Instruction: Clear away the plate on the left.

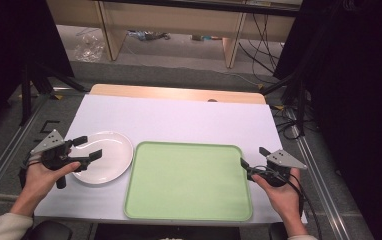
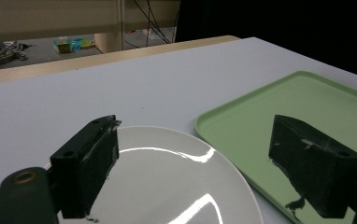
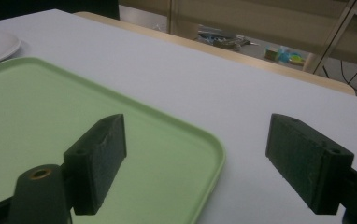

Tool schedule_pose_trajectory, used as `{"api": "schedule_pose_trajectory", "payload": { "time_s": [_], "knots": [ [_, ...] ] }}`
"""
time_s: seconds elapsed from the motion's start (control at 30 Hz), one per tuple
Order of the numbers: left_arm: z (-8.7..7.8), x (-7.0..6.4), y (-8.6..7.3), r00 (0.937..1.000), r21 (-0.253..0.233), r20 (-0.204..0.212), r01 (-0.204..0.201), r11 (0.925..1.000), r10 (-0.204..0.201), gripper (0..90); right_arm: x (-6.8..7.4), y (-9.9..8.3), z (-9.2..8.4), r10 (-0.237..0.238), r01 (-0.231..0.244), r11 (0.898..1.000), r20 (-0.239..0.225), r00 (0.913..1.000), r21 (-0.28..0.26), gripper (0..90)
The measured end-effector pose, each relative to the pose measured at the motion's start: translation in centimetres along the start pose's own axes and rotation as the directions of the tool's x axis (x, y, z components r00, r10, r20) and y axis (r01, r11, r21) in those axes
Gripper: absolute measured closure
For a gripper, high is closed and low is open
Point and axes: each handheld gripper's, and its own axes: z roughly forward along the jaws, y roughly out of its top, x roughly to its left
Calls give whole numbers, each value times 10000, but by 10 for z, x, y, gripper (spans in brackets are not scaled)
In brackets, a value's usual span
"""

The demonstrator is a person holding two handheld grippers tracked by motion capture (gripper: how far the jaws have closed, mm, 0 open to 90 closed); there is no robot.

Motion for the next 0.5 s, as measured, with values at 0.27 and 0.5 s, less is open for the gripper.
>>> {"api": "schedule_pose_trajectory", "payload": {
  "time_s": [0.27,0.5],
  "knots": [
    [-4,5,-1,9990,-29,-369,262,9997,-263,154,0,1,-3,-100,99,9999,71,9999,103,211],
    [-9,15,-1,9953,-47,-868,425,9991,-428,169,0,1,-2,-82,81,9999,70,9999,115,211]
  ]
}}
